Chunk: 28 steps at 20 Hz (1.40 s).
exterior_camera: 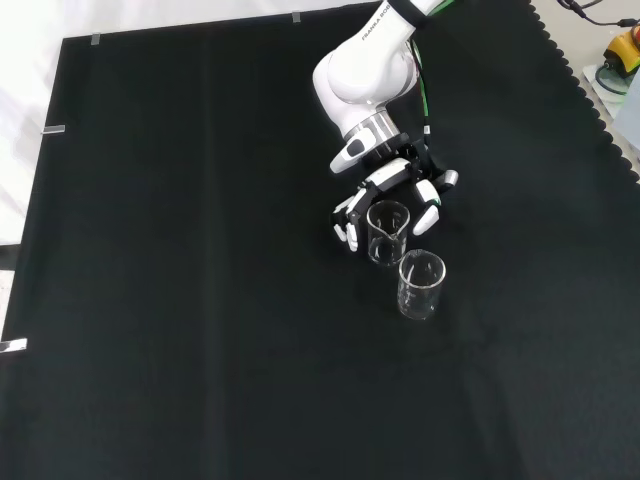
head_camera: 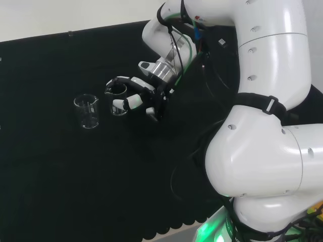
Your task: Pick up the beaker on the right.
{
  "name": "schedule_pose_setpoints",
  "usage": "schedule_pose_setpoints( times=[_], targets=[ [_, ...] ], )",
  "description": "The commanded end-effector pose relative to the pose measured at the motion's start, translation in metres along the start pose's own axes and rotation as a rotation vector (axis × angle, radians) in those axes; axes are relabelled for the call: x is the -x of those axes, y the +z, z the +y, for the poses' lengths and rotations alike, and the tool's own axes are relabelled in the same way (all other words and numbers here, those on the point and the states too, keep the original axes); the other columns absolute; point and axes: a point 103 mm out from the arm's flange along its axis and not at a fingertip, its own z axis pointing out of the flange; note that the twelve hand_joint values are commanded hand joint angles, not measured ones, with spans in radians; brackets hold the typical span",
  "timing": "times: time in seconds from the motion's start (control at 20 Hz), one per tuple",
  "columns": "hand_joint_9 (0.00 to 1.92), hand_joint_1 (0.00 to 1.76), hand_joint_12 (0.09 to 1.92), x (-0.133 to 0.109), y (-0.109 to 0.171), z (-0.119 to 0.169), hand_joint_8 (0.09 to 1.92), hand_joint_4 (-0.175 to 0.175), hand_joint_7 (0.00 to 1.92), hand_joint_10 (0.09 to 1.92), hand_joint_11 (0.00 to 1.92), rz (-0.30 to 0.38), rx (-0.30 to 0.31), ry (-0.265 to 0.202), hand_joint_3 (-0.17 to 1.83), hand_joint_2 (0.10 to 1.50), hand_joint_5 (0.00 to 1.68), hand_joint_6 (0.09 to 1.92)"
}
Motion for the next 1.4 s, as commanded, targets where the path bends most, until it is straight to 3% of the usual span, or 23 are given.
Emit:
schedule_pose_setpoints(
  times=[0.05, 1.2, 1.4],
  targets=[
    [0.55, 1.01, 1.37, -0.0008, -0.0006, -0.0003, 0.71, -0.049, 0.48, 0.62, 0.04, -0.006, 0.004, -0.002, 1.15, 0.31, 0.31, 0.82],
    [0.57, 1.05, 1.35, -0.0023, 0.0028, 0.0043, 0.71, -0.046, 0.5, 0.61, 0.06, 0.0, 0.003, -0.001, 1.14, 0.33, 0.35, 0.86],
    [0.74, 1.13, 1.34, -0.0036, 0.0045, 0.0036, 0.69, -0.022, 0.67, 0.58, 0.13, -0.003, 0.05, 0.016, 1.13, 0.38, 0.52, 1.06]
  ],
)
